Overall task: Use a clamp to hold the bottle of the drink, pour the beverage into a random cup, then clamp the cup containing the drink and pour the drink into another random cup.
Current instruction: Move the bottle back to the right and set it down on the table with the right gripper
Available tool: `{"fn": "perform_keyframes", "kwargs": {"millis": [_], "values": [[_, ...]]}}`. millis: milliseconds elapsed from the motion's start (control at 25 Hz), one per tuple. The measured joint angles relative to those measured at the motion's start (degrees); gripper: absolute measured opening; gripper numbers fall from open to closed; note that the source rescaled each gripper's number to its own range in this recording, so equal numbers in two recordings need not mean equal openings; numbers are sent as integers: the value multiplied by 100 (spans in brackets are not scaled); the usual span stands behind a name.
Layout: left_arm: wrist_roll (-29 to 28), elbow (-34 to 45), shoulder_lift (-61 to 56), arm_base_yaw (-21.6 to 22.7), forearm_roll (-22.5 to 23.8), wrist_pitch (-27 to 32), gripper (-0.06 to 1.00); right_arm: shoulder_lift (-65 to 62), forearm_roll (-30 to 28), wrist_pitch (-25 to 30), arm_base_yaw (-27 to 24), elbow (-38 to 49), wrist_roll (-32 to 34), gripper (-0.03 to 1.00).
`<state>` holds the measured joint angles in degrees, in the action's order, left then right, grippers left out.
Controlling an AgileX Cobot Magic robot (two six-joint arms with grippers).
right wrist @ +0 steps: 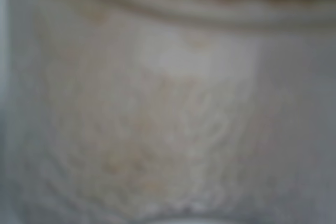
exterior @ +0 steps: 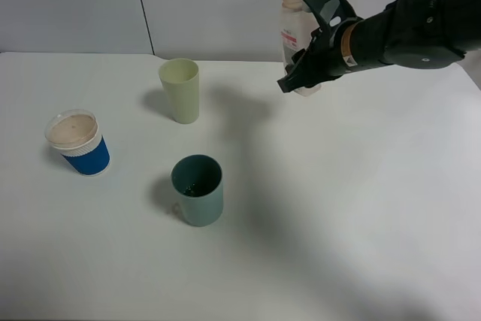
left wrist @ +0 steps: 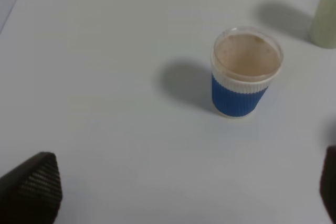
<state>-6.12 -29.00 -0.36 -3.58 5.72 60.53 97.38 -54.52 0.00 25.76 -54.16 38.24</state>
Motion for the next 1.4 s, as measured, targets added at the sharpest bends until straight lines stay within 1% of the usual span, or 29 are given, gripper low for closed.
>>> {"fn": "perform_keyframes", "kwargs": {"millis": [120, 160, 200, 240, 440, 640, 680, 800, 920, 960, 1160, 1280, 1400], "values": [[0, 0, 0, 0, 0, 0, 100, 0, 196, -466, -285, 153, -188, 0], [0, 0, 0, 0, 0, 0, 100, 0, 372, -665, -435, 201, -421, 0], [0, 0, 0, 0, 0, 0, 100, 0, 372, -665, -435, 201, -421, 0], [0, 0, 0, 0, 0, 0, 100, 0, 467, -773, -509, 230, -579, 0], [0, 0, 0, 0, 0, 0, 100, 13, 1101, -1127, -775, 255, -1395, 0], [0, 0, 0, 0, 0, 0, 100, 176, 1733, -1470, -933, 255, -2020, 0], [0, 0, 0, 0, 0, 0, 100, 279, 1963, -1593, -967, 260, -2245, 0], [0, 0, 0, 0, 0, 0, 100, 413, 2389, -1723, -986, 260, -2628, 0], [0, 0, 0, 0, 0, 0, 100, 537, 2903, -1837, -999, 260, -3206, 0], [0, 0, 0, 0, 0, 0, 100, 537, 2903, -1837, -999, 260, -3206, 0], [0, 0, 0, 0, 0, 0, 100, 636, 3768, -1874, -999, 260, -4317, 0], [0, 0, 0, 0, 0, 0, 100, 684, 4028, -1921, -999, 260, -4614, 0], [0, 0, 0, 0, 0, 0, 100, 845, 4146, -2017, -1077, 260, -4625, 0]]}}
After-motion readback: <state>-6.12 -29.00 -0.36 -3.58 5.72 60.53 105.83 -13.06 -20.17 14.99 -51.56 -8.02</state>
